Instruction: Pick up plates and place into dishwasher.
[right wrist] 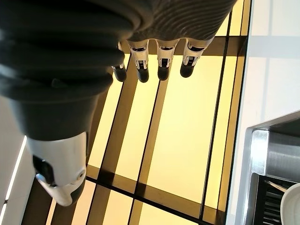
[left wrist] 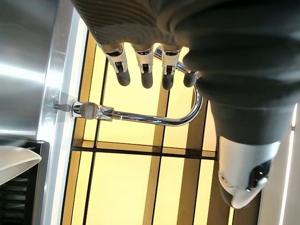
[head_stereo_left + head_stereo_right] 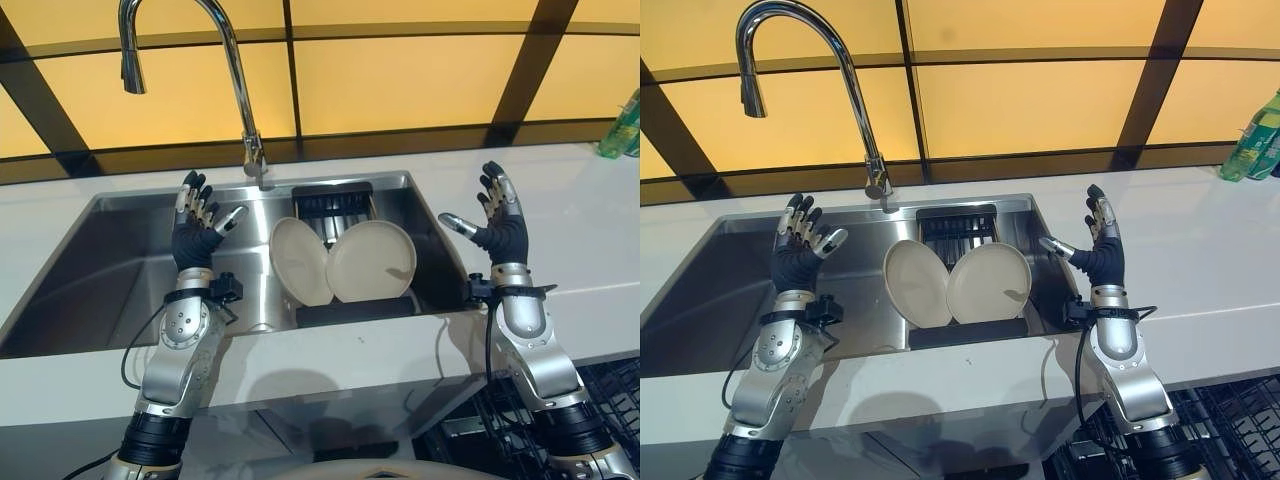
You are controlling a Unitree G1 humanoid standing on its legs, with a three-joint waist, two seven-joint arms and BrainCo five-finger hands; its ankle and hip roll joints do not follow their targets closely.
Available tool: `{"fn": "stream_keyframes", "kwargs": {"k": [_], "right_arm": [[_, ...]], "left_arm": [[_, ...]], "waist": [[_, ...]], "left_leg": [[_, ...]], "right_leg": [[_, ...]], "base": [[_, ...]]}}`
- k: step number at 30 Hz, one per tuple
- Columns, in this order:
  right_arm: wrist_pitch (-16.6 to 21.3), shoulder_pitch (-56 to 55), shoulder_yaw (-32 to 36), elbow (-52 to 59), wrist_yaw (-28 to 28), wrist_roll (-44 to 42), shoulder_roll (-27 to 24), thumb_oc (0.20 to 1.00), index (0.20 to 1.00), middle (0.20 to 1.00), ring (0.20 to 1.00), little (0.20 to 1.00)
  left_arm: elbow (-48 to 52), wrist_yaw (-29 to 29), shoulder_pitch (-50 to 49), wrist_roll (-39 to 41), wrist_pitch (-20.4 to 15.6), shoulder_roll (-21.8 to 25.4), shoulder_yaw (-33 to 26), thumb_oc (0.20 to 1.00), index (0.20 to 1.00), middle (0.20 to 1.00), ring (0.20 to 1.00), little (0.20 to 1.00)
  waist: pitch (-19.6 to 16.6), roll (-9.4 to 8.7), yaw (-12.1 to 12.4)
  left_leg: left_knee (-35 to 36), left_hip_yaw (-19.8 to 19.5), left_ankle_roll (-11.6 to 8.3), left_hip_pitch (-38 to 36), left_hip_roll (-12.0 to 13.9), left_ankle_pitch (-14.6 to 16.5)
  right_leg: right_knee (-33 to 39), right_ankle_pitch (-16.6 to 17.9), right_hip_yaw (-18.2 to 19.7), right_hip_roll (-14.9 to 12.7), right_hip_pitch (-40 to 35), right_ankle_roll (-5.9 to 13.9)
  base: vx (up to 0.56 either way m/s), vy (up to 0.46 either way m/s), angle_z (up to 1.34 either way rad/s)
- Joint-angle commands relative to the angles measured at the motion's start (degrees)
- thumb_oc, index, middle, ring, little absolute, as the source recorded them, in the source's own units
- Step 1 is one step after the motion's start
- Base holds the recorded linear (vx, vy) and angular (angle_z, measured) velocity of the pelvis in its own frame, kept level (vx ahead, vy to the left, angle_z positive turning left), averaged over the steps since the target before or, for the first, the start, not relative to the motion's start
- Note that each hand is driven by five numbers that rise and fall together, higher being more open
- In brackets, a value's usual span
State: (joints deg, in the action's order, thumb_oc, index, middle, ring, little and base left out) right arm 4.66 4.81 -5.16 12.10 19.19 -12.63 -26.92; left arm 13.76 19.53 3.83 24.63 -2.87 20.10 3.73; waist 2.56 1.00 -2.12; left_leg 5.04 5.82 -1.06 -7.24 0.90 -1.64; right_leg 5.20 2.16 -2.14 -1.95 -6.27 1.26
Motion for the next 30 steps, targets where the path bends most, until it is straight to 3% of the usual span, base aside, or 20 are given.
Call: {"fn": "stream_keyframes", "kwargs": {"k": [1, 16, 23, 27, 30], "right_arm": [[2.9, 3.6, 0.9, -0.2, -0.5, -0.8, -0.5, 1.000, 1.000, 1.000, 1.000, 1.000], [2.4, 3.6, 0.4, -0.5, -0.4, -1.6, -0.6, 1.000, 1.000, 1.000, 1.000, 1.000], [2.2, 3.9, -0.1, -0.5, -1.3, -2.8, -1.5, 1.000, 1.000, 1.000, 1.000, 1.000], [1.3, 4.2, 0.1, -0.1, -2.1, -3.8, -3.1, 1.000, 1.000, 1.000, 1.000, 1.000], [1.2, 4.2, -0.1, 0.1, -2.7, -4.1, -4.0, 1.000, 1.000, 1.000, 1.000, 1.000]], "left_arm": [[-3.0, -1.8, 2.2, 1.2, -1.9, 1.8, 0.0, 1.000, 1.000, 1.000, 1.000, 1.000], [-3.5, -4.2, 2.7, -5.0, -2.6, 3.8, -1.3, 1.000, 1.000, 1.000, 1.000, 1.000], [-4.6, -3.9, 4.6, -7.8, -2.7, 6.8, -2.3, 1.000, 1.000, 1.000, 1.000, 1.000], [-5.5, -4.4, 6.1, -10.5, -2.7, 8.6, -2.8, 1.000, 1.000, 1.000, 1.000, 1.000], [-7.1, -5.1, 6.7, -12.1, -3.7, 9.9, -3.2, 1.000, 1.000, 1.000, 1.000, 1.000]], "waist": [[-3.0, -1.86, 1.2], [-3.2, -1.62, 1.1], [-2.9, -1.72, 0.2], [-2.3, -2.18, -0.4], [-1.0, -2.83, -0.7]], "left_leg": [[0.0, -1.9, -2.40, 0.8, 4.2, 0.4], [0.0, -1.9, -2.36, 0.8, 4.0, 0.9], [-1.2, -1.6, -2.90, 1.2, 5.2, -0.2], [-7.0, -2.4, -3.77, 2.9, 5.8, 1.1], [-15.8, -3.0, -3.71, 6.0, 5.0, 1.7]], "right_leg": [[-0.2, 1.1, -0.4, -3.2, 1.4, 3.95], [-0.2, 0.8, 0.0, -2.7, 1.5, 4.06], [-0.9, 0.5, 1.4, -1.0, 1.9, 2.82], [-3.2, -1.0, 2.1, -0.1, 2.0, 1.67], [-4.7, -1.0, 2.5, 0.0, 2.8, 0.67]], "base": [[0.00, 0.000, 0.00], [0.00, -0.029, 0.00], [-0.02, -0.109, -0.05], [0.03, -0.127, -0.07], [0.01, -0.106, -0.14]]}}
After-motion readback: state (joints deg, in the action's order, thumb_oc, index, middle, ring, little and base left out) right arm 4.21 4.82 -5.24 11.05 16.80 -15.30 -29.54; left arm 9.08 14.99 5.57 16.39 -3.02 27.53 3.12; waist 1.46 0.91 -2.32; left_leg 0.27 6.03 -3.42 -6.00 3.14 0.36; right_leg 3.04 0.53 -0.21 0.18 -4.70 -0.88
